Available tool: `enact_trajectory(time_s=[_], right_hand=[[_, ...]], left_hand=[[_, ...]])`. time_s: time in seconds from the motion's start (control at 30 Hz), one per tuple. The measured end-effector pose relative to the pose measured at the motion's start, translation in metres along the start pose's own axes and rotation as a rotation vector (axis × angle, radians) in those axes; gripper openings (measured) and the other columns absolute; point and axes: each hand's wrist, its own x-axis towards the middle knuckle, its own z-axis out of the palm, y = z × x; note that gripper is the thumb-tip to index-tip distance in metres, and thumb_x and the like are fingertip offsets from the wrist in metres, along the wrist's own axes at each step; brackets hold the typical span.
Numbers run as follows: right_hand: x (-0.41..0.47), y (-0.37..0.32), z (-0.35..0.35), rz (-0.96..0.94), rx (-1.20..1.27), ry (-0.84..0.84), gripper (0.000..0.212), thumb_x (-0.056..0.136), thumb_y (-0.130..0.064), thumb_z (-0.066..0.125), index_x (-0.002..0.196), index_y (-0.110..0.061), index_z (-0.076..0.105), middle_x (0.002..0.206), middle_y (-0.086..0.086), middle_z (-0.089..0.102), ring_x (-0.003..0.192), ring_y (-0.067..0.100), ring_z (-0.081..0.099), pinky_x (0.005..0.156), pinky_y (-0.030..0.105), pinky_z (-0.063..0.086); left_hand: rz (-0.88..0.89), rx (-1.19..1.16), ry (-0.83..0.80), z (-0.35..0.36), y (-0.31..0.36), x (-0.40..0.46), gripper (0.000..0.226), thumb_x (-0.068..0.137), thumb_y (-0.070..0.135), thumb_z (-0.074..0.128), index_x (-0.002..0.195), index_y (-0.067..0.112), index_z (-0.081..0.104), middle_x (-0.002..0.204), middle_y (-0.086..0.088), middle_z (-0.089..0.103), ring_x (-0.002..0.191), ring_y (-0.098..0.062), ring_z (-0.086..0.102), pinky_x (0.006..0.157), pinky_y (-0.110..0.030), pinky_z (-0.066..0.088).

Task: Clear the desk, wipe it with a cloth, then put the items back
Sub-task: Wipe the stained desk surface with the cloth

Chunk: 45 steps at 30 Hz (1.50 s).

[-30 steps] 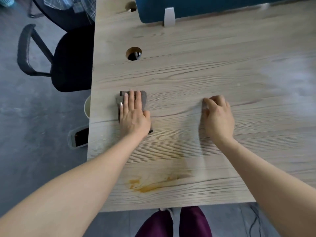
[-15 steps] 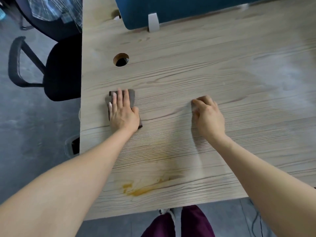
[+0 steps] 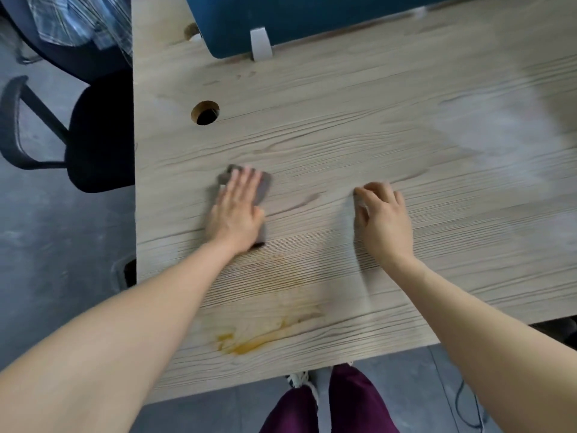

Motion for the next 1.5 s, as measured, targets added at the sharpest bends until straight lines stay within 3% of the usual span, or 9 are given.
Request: enact_trajectory(time_s=[0.13, 0.3, 0.43, 0.57, 0.67, 0.87, 1.0, 1.27, 1.5], right_hand=[[-0.002, 0.003, 0.001, -0.026, -0.009, 0.044, 0.021, 0.085, -0.008, 0.061, 0.104, -0.008, 0.069, 0.103, 0.008, 0.063, 0.086, 0.033, 0.054, 0.062, 0.031, 0.042], [-0.003, 0.003, -0.002, 0.025, -0.011, -0.014, 0.022, 0.091, -0.017, 0.055, 0.110, -0.015, 0.067, 0.110, 0.003, 0.060, 0.097, 0.029, 0.050, 0.061, 0.027, 0.033], [0.001, 0.004, -0.013, 0.019, 0.047, -0.111, 0.027, 0.091, -0.012, 0.053, 0.115, -0.013, 0.064, 0.118, 0.005, 0.057, 0.103, 0.031, 0.047, 0.069, 0.035, 0.042], [0.001, 0.005, -0.013, 0.091, 0.099, -0.121, 0.025, 0.086, -0.006, 0.055, 0.110, -0.008, 0.064, 0.119, 0.006, 0.054, 0.107, 0.029, 0.046, 0.073, 0.037, 0.045], [-0.006, 0.001, -0.008, 0.140, 0.121, -0.080, 0.024, 0.085, -0.004, 0.054, 0.106, -0.005, 0.065, 0.119, 0.008, 0.054, 0.109, 0.031, 0.045, 0.075, 0.040, 0.048], [-0.012, -0.005, -0.007, 0.154, 0.061, -0.057, 0.022, 0.089, -0.007, 0.052, 0.107, -0.006, 0.065, 0.118, 0.010, 0.054, 0.109, 0.032, 0.045, 0.071, 0.034, 0.040], [-0.009, -0.024, -0.006, 0.138, 0.027, -0.077, 0.025, 0.092, -0.012, 0.052, 0.114, -0.008, 0.064, 0.116, 0.011, 0.053, 0.110, 0.031, 0.045, 0.078, 0.033, 0.038], [-0.016, -0.115, 0.028, -0.010, 0.096, -0.305, 0.043, 0.088, -0.002, 0.050, 0.130, -0.012, 0.054, 0.126, 0.007, 0.047, 0.118, 0.025, 0.038, 0.090, 0.034, 0.041], [-0.030, -0.177, 0.059, -0.161, 0.034, -0.434, 0.042, 0.086, 0.000, 0.049, 0.126, -0.012, 0.053, 0.128, 0.005, 0.043, 0.120, 0.027, 0.037, 0.082, 0.037, 0.046]], left_hand=[[-0.304, -0.030, 0.122, 0.008, 0.014, 0.002, 0.066, 0.095, 0.024, 0.038, 0.151, 0.021, 0.003, 0.159, 0.001, -0.005, 0.146, -0.015, -0.008, 0.118, -0.034, -0.006], [0.044, 0.001, 0.057, 0.035, 0.104, -0.023, 0.069, 0.094, 0.029, 0.038, 0.151, 0.022, -0.002, 0.158, 0.002, -0.010, 0.145, -0.014, -0.011, 0.115, -0.031, -0.013], [0.307, -0.022, -0.067, 0.024, 0.082, -0.021, 0.066, 0.095, 0.026, 0.035, 0.150, 0.026, -0.001, 0.157, 0.008, -0.011, 0.142, -0.005, -0.015, 0.115, -0.027, -0.012], [0.017, -0.022, 0.003, 0.010, 0.026, -0.014, 0.064, 0.097, 0.025, 0.034, 0.151, 0.023, 0.000, 0.159, 0.003, -0.008, 0.144, -0.011, -0.012, 0.118, -0.031, -0.008], [-0.197, -0.018, 0.087, 0.019, 0.048, -0.015, 0.065, 0.095, 0.026, 0.035, 0.151, 0.020, 0.001, 0.159, 0.000, -0.006, 0.146, -0.015, -0.008, 0.118, -0.033, -0.007], [0.127, -0.009, -0.020, 0.038, 0.119, -0.055, 0.069, 0.096, 0.030, 0.033, 0.150, 0.021, -0.009, 0.156, 0.002, -0.018, 0.144, -0.013, -0.016, 0.117, -0.031, -0.012], [0.204, -0.047, -0.026, 0.030, 0.079, -0.049, 0.068, 0.095, 0.029, 0.035, 0.150, 0.028, -0.005, 0.156, 0.011, -0.015, 0.143, -0.005, -0.015, 0.115, -0.026, -0.012], [-0.289, -0.096, 0.099, 0.008, -0.055, -0.066, 0.065, 0.097, 0.024, 0.035, 0.151, 0.021, -0.001, 0.158, 0.002, -0.010, 0.145, -0.013, -0.011, 0.119, -0.034, -0.005], [-0.149, -0.090, 0.061, 0.011, -0.074, -0.120, 0.068, 0.096, 0.027, 0.036, 0.150, 0.026, -0.005, 0.154, 0.010, -0.017, 0.141, -0.004, -0.019, 0.118, -0.030, -0.007]])
